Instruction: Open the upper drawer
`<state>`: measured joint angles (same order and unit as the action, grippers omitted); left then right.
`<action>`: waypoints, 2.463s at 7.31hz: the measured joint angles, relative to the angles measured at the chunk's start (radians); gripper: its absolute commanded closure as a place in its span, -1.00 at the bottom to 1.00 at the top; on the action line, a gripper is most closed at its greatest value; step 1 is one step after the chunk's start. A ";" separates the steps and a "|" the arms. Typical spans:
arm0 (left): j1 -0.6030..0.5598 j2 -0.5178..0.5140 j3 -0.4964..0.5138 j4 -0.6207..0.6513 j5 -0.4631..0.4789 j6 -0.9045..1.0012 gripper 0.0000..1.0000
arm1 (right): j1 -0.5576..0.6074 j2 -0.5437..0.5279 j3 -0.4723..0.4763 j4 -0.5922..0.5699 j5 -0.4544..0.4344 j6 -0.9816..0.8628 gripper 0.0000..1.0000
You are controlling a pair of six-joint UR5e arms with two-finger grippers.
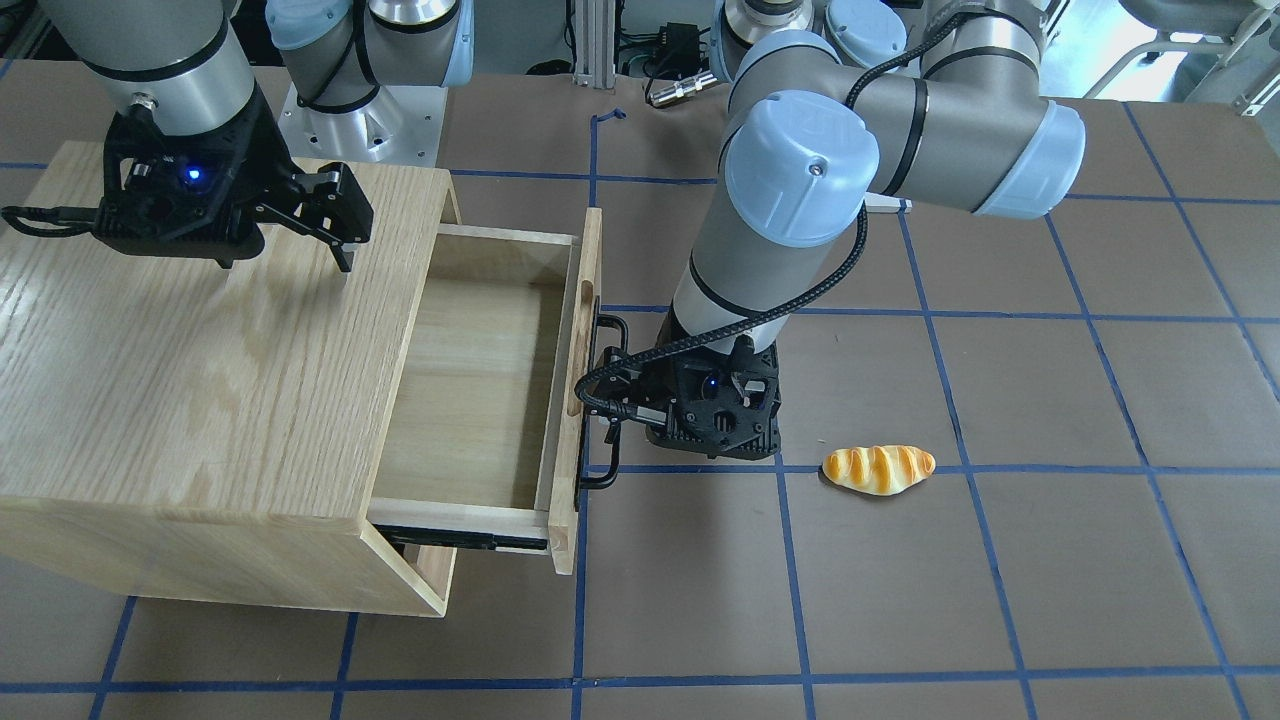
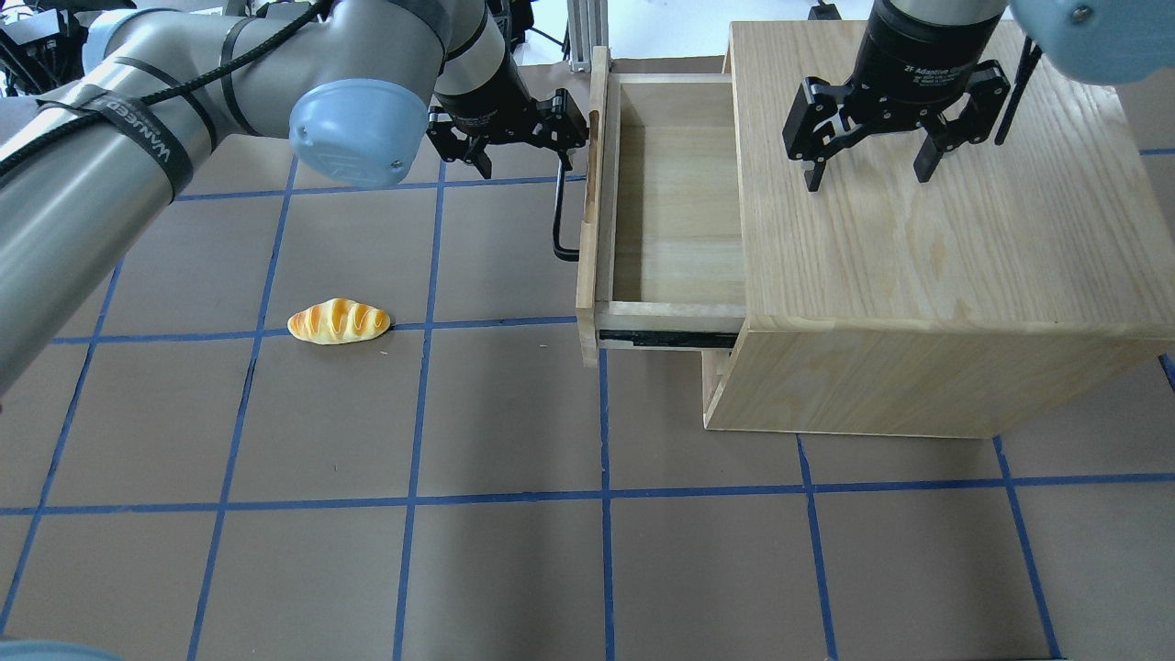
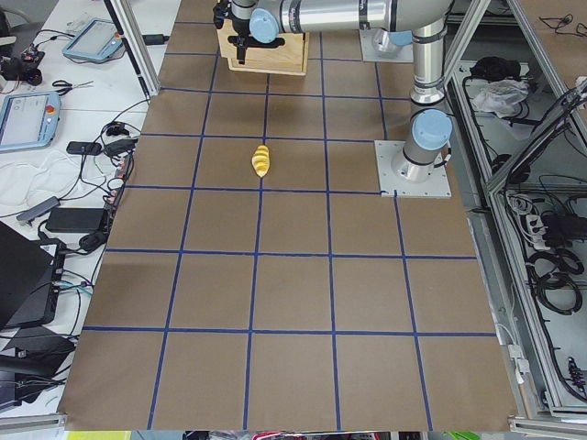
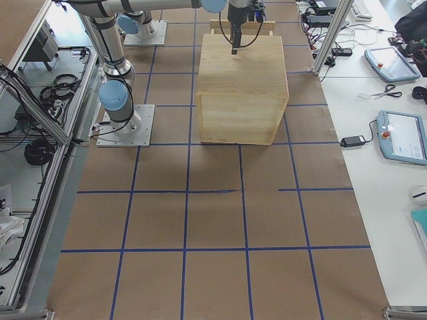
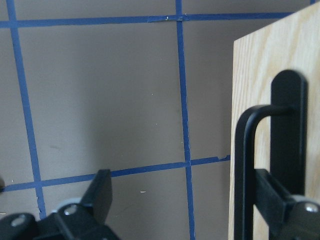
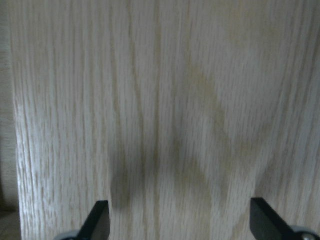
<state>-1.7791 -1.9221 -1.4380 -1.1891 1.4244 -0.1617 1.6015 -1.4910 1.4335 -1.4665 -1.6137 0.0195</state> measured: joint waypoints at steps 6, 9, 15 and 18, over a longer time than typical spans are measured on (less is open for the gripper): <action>0.011 0.020 0.002 -0.023 -0.002 0.000 -1.00 | 0.000 0.000 -0.001 0.000 0.000 0.000 -1.00; 0.050 0.082 0.050 -0.145 0.001 -0.002 -1.00 | 0.000 0.000 -0.001 0.000 0.000 0.000 -1.00; 0.247 0.224 -0.015 -0.283 0.085 0.069 -1.00 | 0.000 0.000 -0.001 0.000 0.000 0.000 -1.00; 0.277 0.292 -0.053 -0.343 0.127 0.096 -1.00 | 0.000 0.000 -0.001 0.000 0.000 -0.001 -1.00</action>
<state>-1.5017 -1.6305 -1.4912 -1.5324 1.5517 -0.0654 1.6013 -1.4911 1.4327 -1.4665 -1.6138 0.0186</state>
